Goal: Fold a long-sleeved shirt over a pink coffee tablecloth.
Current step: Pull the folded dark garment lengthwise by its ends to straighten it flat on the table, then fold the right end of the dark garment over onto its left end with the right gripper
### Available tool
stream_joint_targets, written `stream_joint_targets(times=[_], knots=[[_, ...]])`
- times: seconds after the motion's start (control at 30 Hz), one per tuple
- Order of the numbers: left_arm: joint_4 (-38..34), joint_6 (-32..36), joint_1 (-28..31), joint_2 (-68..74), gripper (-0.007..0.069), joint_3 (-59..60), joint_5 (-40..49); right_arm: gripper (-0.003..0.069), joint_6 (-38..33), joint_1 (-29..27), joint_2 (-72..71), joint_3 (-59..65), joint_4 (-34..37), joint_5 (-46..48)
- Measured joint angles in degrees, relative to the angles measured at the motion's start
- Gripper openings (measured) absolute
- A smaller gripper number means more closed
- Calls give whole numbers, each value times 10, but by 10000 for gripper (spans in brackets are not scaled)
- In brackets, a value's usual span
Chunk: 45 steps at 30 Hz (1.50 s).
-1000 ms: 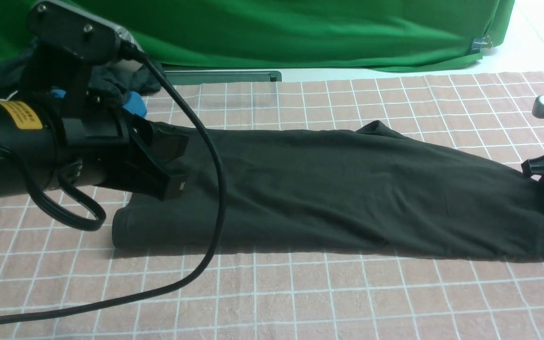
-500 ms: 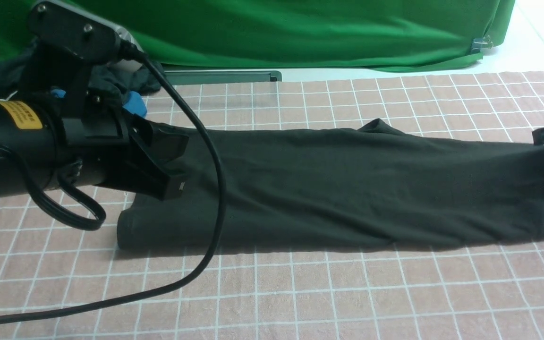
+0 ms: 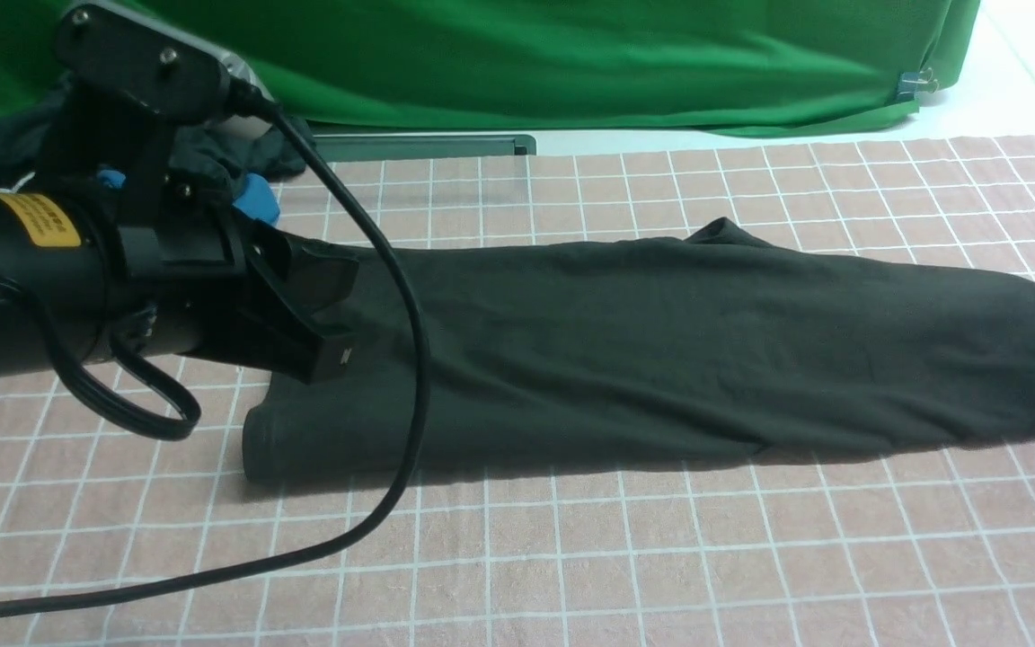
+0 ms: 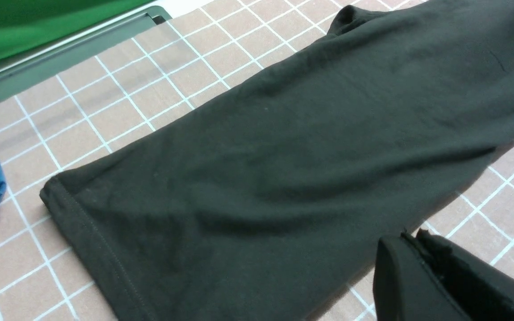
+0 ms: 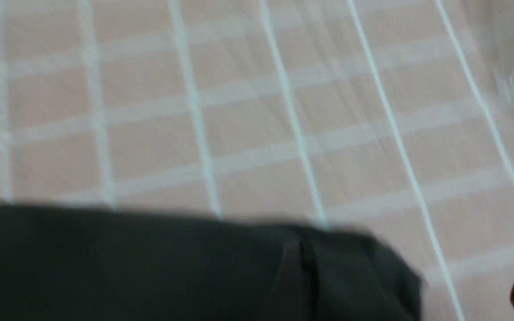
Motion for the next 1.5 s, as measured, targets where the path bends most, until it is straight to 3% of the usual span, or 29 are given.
stream_joint_targets(times=[0.23, 0.43, 0.5, 0.6, 0.67, 0.7, 0.8, 1.27, 1.43, 1.5], knots=[[-13, 0, 0, 0, 16, 0, 0, 569, 5, -15, 59, -7, 19, 55], [-13, 1, 0, 0, 16, 0, 0, 552, -51, -16, 76, -16, 70, 50], [-13, 3, 0, 0, 16, 0, 0, 502, -65, -15, 76, -16, 75, 49], [-13, 4, 0, 0, 16, 0, 0, 344, -78, -6, 77, -17, 84, 48], [-13, 5, 0, 0, 16, 0, 0, 300, -84, -3, 77, -17, 85, 48], [-13, 6, 0, 0, 16, 0, 0, 206, -91, 2, 77, -17, 89, 48], [-13, 6, 0, 0, 16, 0, 0, 107, -98, 5, 77, -17, 92, 48], [-13, 7, 0, -10, 16, 0, 11, 77, -61, 0, -66, -11, -21, 99], [-12, 6, 0, -67, 16, 0, 17, 71, -45, -19, -137, -11, -29, 128], [-12, 5, 0, -99, 16, 0, 19, 71, -48, -11, -171, -11, -2, 130]])
